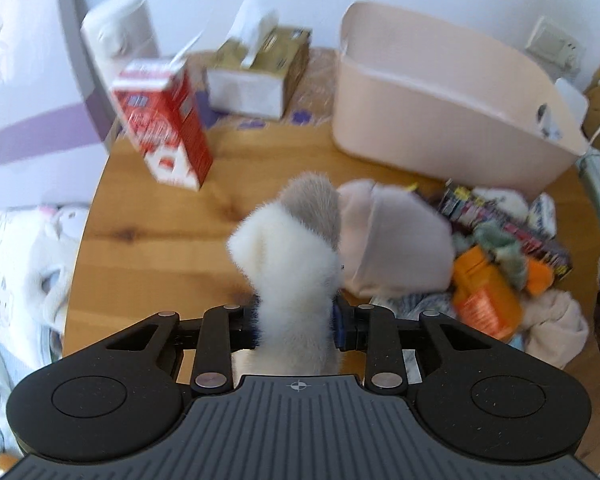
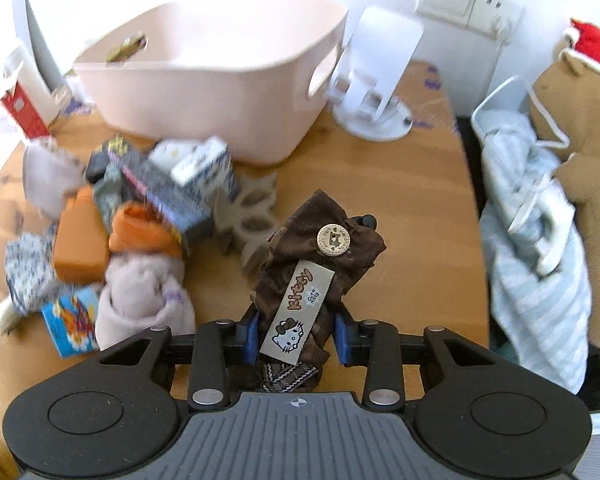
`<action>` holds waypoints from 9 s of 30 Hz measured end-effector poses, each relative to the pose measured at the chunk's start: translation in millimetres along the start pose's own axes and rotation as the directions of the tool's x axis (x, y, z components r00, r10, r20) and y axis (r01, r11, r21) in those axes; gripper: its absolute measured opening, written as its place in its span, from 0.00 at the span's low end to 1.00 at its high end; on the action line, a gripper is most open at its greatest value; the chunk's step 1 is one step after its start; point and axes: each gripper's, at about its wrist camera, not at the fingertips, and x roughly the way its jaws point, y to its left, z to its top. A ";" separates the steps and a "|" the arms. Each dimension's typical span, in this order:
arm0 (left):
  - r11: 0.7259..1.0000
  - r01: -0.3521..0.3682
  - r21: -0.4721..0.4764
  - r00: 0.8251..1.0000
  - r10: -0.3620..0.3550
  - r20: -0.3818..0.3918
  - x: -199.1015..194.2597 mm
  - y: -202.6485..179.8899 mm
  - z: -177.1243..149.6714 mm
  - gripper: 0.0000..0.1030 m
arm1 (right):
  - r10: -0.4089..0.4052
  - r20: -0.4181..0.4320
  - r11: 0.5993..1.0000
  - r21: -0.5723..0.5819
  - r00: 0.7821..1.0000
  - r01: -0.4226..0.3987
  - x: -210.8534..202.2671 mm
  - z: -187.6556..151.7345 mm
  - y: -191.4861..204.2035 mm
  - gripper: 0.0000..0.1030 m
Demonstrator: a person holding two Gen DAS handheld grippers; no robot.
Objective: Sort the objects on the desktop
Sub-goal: 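Carry the plush and brown sock to the beige basket and release both, then grasp the white wrapped packet with the left tool while the right grasps a pink sock, then carry the packet and pink sock into the basket and open both tools, then grasp the beige sock with the left tool while the right grasps the orange sock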
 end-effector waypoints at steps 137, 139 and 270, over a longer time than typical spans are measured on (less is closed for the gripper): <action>0.355 0.386 0.851 0.911 -0.289 -0.293 99.5 80.2 -3.5 0.37 | -0.478 -0.329 -0.073 0.939 0.814 0.336 127.8 142.5 127.0 0.44; 0.349 0.407 0.844 0.905 -0.284 -0.318 99.4 82.6 -1.7 0.34 | -0.477 -0.324 -0.095 0.943 0.817 0.318 126.1 139.6 131.5 0.42; -0.448 0.221 0.867 0.764 -0.473 -0.439 48.7 -53.4 36.7 0.73 | -0.202 -0.847 -0.971 0.107 0.492 -0.215 83.3 115.6 47.3 1.00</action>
